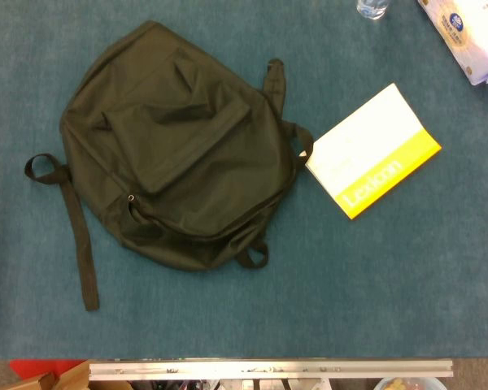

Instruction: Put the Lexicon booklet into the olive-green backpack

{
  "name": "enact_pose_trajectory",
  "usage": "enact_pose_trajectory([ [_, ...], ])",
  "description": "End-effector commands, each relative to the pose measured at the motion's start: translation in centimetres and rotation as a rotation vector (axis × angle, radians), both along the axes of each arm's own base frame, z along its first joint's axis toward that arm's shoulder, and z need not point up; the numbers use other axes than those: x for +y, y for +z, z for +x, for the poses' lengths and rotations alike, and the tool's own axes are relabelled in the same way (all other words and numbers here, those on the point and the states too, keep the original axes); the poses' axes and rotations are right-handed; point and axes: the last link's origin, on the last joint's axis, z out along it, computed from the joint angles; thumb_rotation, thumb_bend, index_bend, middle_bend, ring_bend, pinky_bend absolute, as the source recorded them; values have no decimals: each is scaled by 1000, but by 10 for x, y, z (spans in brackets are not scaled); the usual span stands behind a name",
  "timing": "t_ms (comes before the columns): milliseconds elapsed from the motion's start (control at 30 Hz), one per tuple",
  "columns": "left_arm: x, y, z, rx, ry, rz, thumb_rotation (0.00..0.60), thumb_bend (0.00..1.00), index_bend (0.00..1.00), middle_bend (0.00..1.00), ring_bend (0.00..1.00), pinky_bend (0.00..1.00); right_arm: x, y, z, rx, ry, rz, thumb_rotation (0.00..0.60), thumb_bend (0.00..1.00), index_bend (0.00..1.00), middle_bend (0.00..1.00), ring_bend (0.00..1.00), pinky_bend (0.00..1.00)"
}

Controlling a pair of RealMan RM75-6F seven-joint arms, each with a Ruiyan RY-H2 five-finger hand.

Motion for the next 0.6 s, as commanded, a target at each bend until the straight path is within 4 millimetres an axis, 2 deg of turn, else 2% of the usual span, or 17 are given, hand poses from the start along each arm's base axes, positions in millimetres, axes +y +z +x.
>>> enact_pose_trajectory([
  [33, 1, -1, 1, 0, 0, -3, 600, 246, 156, 175, 188, 195, -9, -8, 5, 27, 33, 34, 600, 52, 266, 309, 169, 292],
  [167, 1, -2, 3, 0, -3, -5, 600, 246, 156, 175, 188, 195, -25, -26, 9, 60, 74, 106, 600, 92, 285, 327, 192, 321],
  [600, -6, -1, 1, -10, 19, -8, 600, 246, 156, 175, 188, 195, -106, -108, 6, 182, 87, 316, 600, 184, 288, 337, 202, 353],
])
